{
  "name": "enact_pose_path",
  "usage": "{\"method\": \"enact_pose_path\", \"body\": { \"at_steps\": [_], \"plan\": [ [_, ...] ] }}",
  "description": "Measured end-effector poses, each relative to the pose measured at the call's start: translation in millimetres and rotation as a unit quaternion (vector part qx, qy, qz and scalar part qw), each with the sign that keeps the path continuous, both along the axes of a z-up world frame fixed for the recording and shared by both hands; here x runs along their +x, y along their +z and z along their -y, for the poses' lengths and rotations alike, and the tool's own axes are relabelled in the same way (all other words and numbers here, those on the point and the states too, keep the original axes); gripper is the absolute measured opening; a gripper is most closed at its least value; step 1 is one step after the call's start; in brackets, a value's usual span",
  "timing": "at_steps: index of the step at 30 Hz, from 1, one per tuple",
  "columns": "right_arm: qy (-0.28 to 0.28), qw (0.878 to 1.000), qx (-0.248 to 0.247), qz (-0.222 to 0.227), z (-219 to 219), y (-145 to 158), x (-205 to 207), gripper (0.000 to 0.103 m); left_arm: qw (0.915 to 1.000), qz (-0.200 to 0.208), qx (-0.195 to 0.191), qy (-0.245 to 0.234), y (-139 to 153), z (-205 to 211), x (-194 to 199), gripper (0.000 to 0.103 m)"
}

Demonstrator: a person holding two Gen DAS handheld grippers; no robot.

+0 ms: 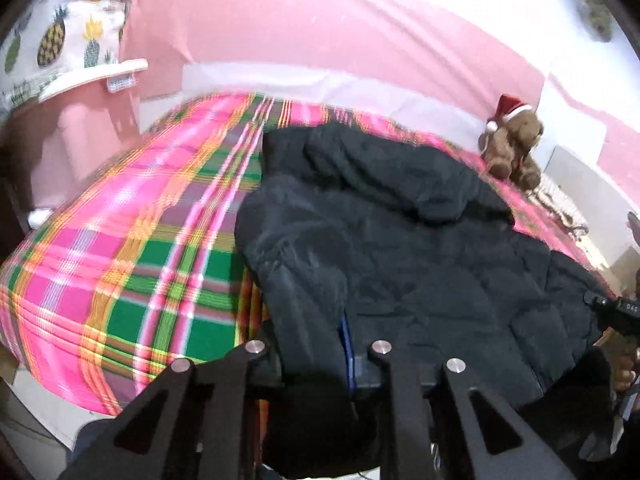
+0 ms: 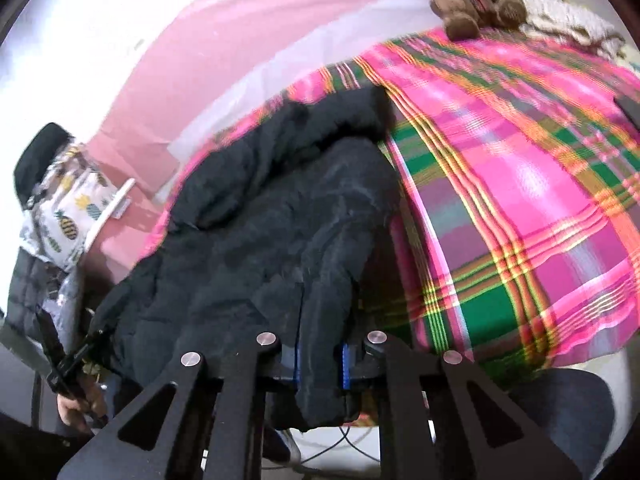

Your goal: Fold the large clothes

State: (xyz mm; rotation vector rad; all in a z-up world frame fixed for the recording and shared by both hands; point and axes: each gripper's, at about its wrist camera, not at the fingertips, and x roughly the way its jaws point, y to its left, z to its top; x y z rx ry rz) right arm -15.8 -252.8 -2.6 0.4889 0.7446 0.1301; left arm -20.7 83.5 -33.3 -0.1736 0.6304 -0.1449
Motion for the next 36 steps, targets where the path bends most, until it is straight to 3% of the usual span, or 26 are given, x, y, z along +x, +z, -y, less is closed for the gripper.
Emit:
{"method": "enact_pose_path", "body": {
  "at_steps": [5, 9, 14, 20, 24, 28, 36],
  "plan": [
    [-0.004, 0.999, 0.012, 0.047, -2, 33, -22, 0.013, 0.9991, 0.038, -0.019, -0.003, 34, -4, -22, 0.019],
    [-0.007, 0.996, 0.022, 0.084, -2, 56, -19, 0.013, 0.9972, 0.058, -0.046, -0.006, 58, -11, -14, 0.019],
    [-0.005, 0.992, 0.025, 0.122, 7, 87, 19, 0.013, 0.9948, 0.081, -0.061, -0.009, 86, -16, 21, 0.019],
    [-0.002, 0.99, 0.015, 0.139, 18, 120, 100, 0.013, 0.9932, 0.086, -0.079, 0.001, 120, -28, 103, 0.02],
    [-0.015, 0.993, 0.001, 0.114, 20, 127, 172, 0.014, 0.9955, 0.068, -0.065, 0.013, 126, -23, 170, 0.02],
    [-0.026, 0.997, -0.016, 0.069, 22, 112, 234, 0.014, 0.9977, 0.028, -0.055, 0.029, 109, -19, 236, 0.02],
    [-0.037, 0.998, -0.023, -0.052, 34, 28, 335, 0.017, 0.9968, -0.056, -0.039, 0.043, 36, -8, 331, 0.025]
  ]
}}
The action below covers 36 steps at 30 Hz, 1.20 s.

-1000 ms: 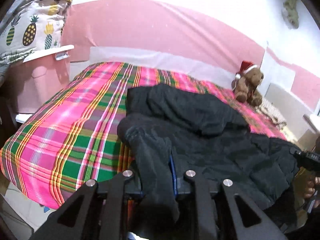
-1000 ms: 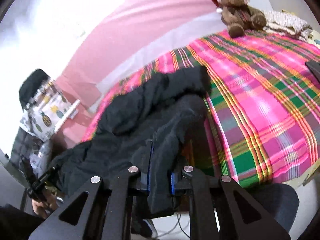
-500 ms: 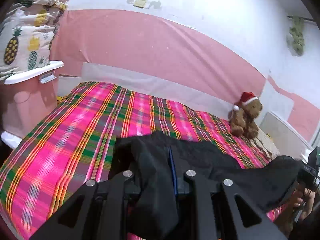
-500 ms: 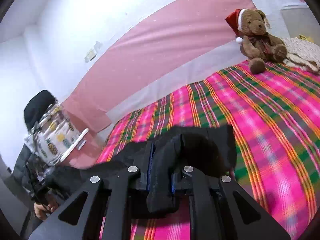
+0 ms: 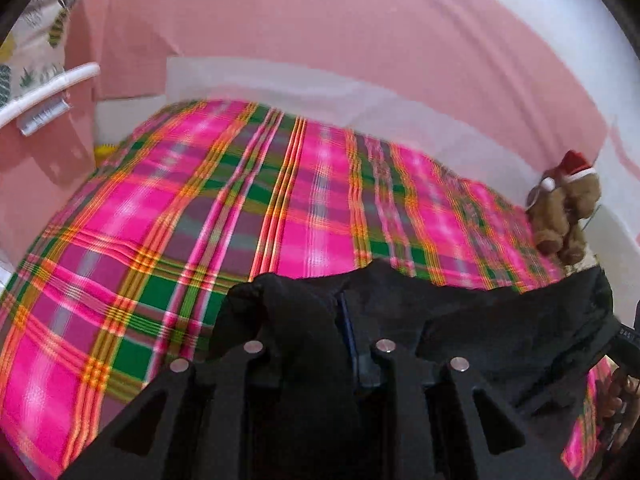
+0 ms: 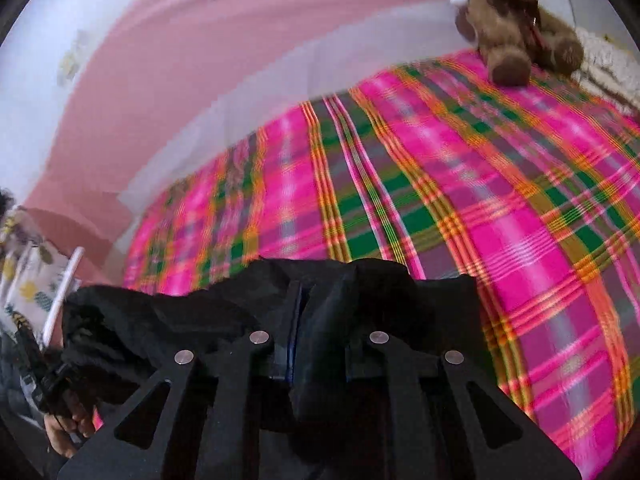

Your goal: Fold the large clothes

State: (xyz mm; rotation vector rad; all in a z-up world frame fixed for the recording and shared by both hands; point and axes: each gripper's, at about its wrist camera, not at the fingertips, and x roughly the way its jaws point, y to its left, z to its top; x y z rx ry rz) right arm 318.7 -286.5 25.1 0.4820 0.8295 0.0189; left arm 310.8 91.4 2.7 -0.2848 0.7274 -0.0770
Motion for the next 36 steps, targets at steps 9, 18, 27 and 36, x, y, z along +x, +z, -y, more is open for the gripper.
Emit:
{"method": "enact_pose_path", "body": {
  "at_steps": [9, 18, 27, 36],
  "plan": [
    [0.018, 0.997, 0.075, -0.007, 20, -37, 22, 0.022, 0.9991, -0.011, -0.04, -0.002, -24, -3, 24, 0.032],
    [0.019, 0.989, 0.139, 0.055, 42, 20, 8, 0.075, 0.9956, 0.004, -0.092, -0.015, 18, -16, 22, 0.072],
    [0.026, 0.992, -0.029, 0.119, -3, 70, -37, 0.075, 0.9972, 0.062, -0.042, 0.006, 55, -19, 0, 0.091],
    [0.096, 0.985, -0.114, 0.081, -70, 13, -52, 0.075, 0.994, 0.066, -0.008, -0.087, 35, 36, -50, 0.092]
  ]
}}
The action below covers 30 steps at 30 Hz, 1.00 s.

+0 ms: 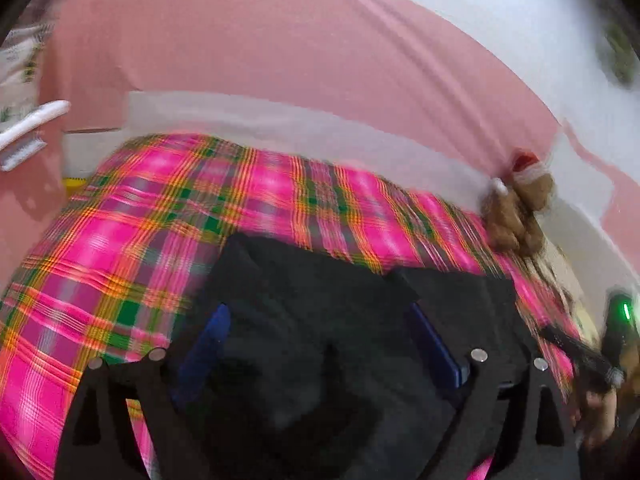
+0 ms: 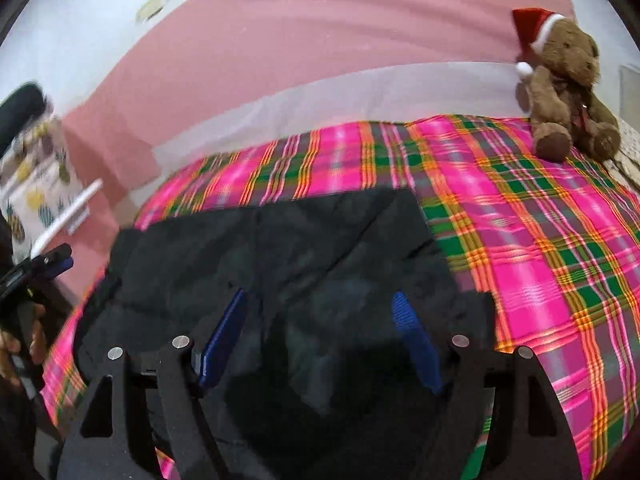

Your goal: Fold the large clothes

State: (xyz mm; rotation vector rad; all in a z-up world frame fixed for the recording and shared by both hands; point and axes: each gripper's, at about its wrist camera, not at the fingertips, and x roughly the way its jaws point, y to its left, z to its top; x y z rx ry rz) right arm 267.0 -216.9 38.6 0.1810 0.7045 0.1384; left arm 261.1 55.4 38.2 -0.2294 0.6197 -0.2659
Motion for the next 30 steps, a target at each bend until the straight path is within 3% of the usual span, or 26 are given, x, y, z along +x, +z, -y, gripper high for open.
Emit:
{"method": "enact_pose_path", "body": {
  "at_steps": [4, 7, 11, 17, 19, 21, 23, 30],
  "plan": [
    [-0.005, 0.999, -0.03, -0.034, -6, -27, 17, 0.075, 0.9981, -0.027, 0.048, -0.03, -40, 38, 12, 0.092],
    [-0.018, 0.997, -0.053, -0.053, -1, -43, 41, 0.075, 0.9972, -0.056, 0.047, -0.016, -64, 37, 46, 0.092],
    [-0.026, 0.996, -0.056, -0.062, 2, -37, 50, 0.075, 0.9964, -0.068, 0.048, -0.009, -55, 36, 61, 0.092],
    [-0.014, 0.998, -0.058, -0.03, -7, -12, 56, 0.074, 0.9965, -0.023, 0.08, -0.006, -22, 36, 63, 0.092],
    [-0.02, 0.996, -0.072, -0.055, -6, -20, 76, 0.074, 0.9938, -0.035, 0.105, 0.004, -28, 36, 84, 0.092],
    [-0.03, 0.992, -0.073, -0.098, 3, -38, 100, 0.074, 0.9894, -0.073, 0.124, 0.021, -46, 30, 111, 0.092],
    [-0.036, 0.989, -0.069, -0.124, 11, -52, 115, 0.074, 0.9881, -0.098, 0.115, 0.027, -64, 23, 131, 0.092],
    [-0.052, 0.988, -0.043, -0.141, 32, -87, 136, 0.074, 0.992, -0.085, 0.086, 0.038, -90, 20, 147, 0.097]
  ]
}}
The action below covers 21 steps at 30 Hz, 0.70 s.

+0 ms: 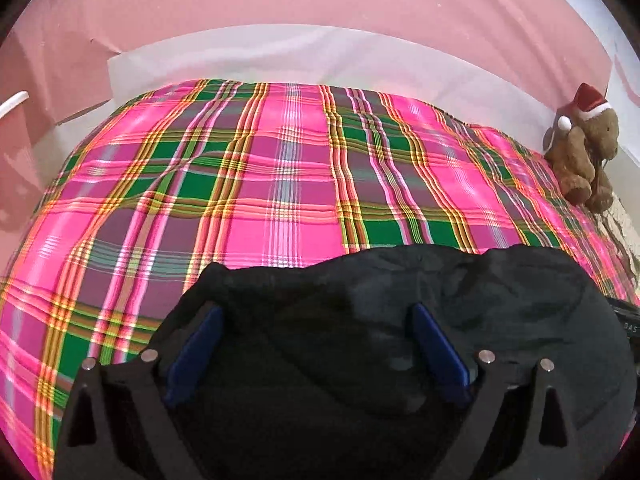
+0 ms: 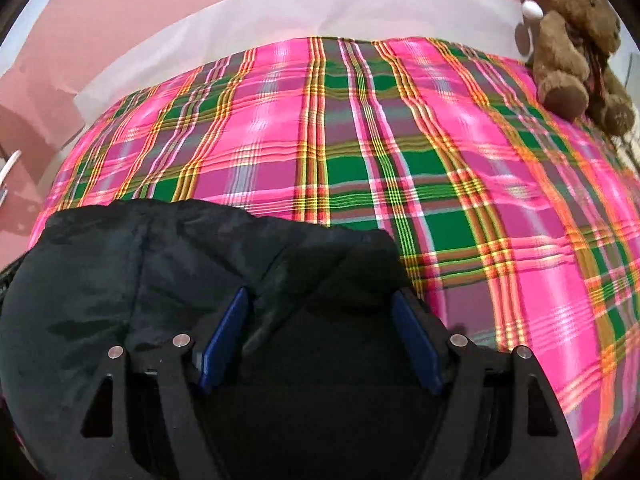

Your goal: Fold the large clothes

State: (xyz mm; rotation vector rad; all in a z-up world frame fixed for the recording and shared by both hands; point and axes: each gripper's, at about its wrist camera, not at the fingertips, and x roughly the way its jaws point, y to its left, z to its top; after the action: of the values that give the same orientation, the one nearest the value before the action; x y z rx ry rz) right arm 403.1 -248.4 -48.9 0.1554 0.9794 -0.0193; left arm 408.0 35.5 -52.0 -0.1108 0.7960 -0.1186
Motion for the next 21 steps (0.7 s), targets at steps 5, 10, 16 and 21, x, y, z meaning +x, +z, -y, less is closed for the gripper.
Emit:
{"method": "enact_pose_path", "body": {
  "at_steps": [5, 10, 16, 21],
  "plan": [
    [-0.011, 1.0, -0.009, 0.006, -1, -7, 2, 0.074, 1.0, 0.007, 0.002, 0.006, -2, 4, -1, 0.097],
    [-0.022, 0.999, -0.029, 0.022, -2, 20, -13, 0.074, 0.9998, 0.013, 0.013, 0.003, 23, 6, -14, 0.097],
    [0.009, 0.993, -0.004, 0.119, -31, 83, -51, 0.074, 0.9965, 0.074, -0.016, -0.037, 82, 37, -49, 0.097],
    [0.057, 0.993, -0.022, 0.101, -74, 71, -45, 0.073, 0.9936, 0.069, -0.002, -0.09, 74, 90, -50, 0.097]
  ]
}}
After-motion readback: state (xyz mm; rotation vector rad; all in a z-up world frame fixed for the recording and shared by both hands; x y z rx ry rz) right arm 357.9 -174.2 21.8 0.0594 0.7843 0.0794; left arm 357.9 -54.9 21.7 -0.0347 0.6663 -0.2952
